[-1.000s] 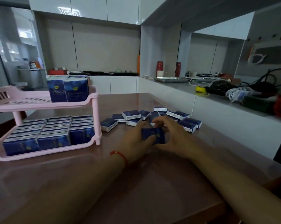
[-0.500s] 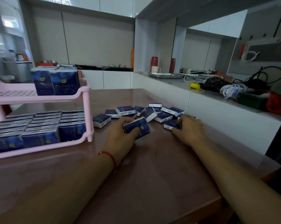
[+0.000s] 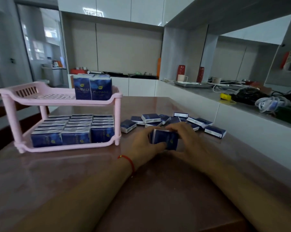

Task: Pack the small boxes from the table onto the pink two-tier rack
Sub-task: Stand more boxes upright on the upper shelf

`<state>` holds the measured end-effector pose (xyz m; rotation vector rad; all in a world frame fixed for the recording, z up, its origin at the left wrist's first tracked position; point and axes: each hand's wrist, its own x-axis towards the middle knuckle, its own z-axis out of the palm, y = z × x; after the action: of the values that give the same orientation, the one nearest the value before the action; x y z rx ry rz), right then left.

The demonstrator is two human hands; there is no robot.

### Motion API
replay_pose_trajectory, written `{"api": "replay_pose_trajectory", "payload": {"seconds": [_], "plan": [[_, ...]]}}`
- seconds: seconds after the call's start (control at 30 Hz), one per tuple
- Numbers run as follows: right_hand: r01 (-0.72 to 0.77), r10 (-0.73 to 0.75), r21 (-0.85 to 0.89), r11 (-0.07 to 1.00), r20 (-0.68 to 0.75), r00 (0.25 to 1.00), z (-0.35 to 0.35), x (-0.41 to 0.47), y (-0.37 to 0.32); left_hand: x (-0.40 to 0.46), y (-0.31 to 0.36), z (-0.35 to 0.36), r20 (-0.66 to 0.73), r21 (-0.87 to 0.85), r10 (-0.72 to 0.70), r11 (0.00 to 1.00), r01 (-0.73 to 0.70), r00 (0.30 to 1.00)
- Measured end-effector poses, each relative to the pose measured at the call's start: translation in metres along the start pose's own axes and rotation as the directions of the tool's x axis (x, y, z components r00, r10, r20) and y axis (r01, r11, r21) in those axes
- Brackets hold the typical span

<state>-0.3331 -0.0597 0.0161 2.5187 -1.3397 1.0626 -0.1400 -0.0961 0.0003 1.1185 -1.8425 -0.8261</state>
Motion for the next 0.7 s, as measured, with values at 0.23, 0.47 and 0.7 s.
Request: {"api": "replay_pose_trajectory", "payload": {"seconds": [0.23,0.47,0.7], "plan": [[-0.201,0.19,0.088,0.976,0.119,0.975,-0.002,-0.008,0.012,0.001,0.001,-0.007,0.072,0.155,0.017,0.988,-0.028,0.997],[-0.302,0.271,0.192,0.934,0.172,0.947,-0.001,-0.007,0.008,0.004,0.005,-0.015,0.184,0.297,0.026,0.951,-0.081,0.983],[-0.323,0.268,0.383,0.865,0.19,0.944,0.001,0.0,-0.019,-0.018,0.001,-0.046,0.182,0.157,0.07,0.983,-0.099,0.981]]}}
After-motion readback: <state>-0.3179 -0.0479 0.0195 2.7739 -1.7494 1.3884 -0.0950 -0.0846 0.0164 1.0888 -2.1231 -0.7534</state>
